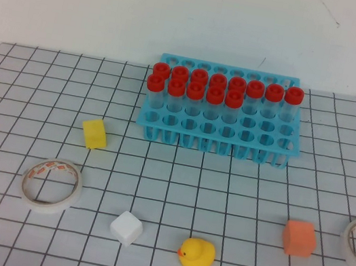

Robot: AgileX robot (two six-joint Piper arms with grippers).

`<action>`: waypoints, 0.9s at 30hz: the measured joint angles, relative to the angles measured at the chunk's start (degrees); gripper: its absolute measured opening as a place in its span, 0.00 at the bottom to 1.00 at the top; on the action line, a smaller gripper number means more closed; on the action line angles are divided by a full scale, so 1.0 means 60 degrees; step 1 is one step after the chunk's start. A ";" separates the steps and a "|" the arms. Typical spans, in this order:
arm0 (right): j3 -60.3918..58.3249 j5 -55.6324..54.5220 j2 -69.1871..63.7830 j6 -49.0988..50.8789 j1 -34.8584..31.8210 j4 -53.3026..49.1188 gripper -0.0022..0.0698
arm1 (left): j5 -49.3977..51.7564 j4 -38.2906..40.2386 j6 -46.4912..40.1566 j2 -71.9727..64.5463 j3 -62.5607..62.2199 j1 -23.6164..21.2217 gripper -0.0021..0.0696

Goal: Place the test tubes

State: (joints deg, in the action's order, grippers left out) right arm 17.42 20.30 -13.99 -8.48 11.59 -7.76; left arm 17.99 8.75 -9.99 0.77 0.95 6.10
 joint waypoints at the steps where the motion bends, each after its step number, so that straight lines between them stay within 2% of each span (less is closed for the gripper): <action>1: -0.0186 -0.0285 0.0151 -0.0018 -0.0507 0.0123 0.03 | 0.0000 0.0000 0.0000 0.0000 0.0000 0.0000 0.03; 4: -0.0714 -0.0806 0.0669 -0.0023 -0.1633 0.0293 0.03 | 0.0000 0.0000 0.0000 0.0000 0.0000 0.0000 0.03; 7: -0.1139 -0.0955 0.1334 -0.0023 -0.2251 0.0330 0.03 | 0.0000 0.0000 0.0000 0.0000 0.0000 0.0000 0.03; 13: -0.1942 -0.0892 0.2412 -0.0039 -0.2420 0.0350 0.03 | 0.0000 0.0000 0.0000 0.0000 0.0000 0.0000 0.03; 20: -0.3027 -0.0495 0.2451 -0.0039 -0.2420 0.0350 0.03 | 0.0000 0.0000 0.0000 0.0000 0.0000 0.0000 0.03; 27: -0.3127 -0.0339 0.2451 -0.0039 -0.2420 0.0431 0.03 | 0.0000 0.0000 0.0000 0.0000 0.0000 0.0000 0.03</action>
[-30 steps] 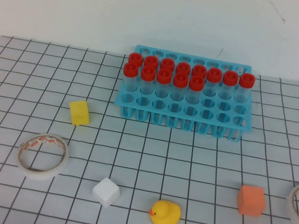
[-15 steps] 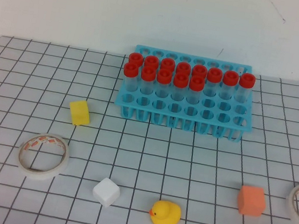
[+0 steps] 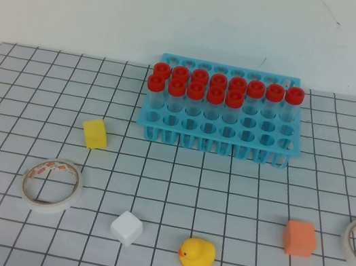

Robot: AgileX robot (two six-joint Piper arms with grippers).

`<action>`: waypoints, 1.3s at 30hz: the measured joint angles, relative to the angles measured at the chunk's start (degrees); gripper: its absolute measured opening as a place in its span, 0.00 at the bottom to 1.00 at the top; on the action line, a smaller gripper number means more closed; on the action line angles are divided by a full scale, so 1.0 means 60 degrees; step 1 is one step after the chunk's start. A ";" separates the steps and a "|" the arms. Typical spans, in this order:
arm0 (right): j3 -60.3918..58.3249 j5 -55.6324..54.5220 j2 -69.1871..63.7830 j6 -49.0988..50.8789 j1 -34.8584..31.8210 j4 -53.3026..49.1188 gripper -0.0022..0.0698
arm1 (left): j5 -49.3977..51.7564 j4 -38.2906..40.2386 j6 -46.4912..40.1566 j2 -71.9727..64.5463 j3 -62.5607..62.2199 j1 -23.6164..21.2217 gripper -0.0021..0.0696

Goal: Place the test tubes

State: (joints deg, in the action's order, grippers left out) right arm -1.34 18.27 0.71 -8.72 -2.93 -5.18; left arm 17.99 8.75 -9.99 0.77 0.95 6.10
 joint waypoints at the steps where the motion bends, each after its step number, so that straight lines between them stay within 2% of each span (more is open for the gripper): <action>1: 0.0000 0.0027 0.0000 0.0000 0.0000 0.0008 0.03 | 0.0000 0.0000 0.0000 0.0000 0.0000 0.0000 0.03; 12: 0.0018 0.0126 0.0000 0.1040 0.0000 0.0045 0.03 | 0.0000 0.0000 0.0000 0.0000 0.0000 0.0000 0.03; 39: 0.0031 0.0204 0.0000 0.1093 0.0000 0.0045 0.03 | 0.0000 0.0000 0.0000 0.0000 0.0000 0.0000 0.03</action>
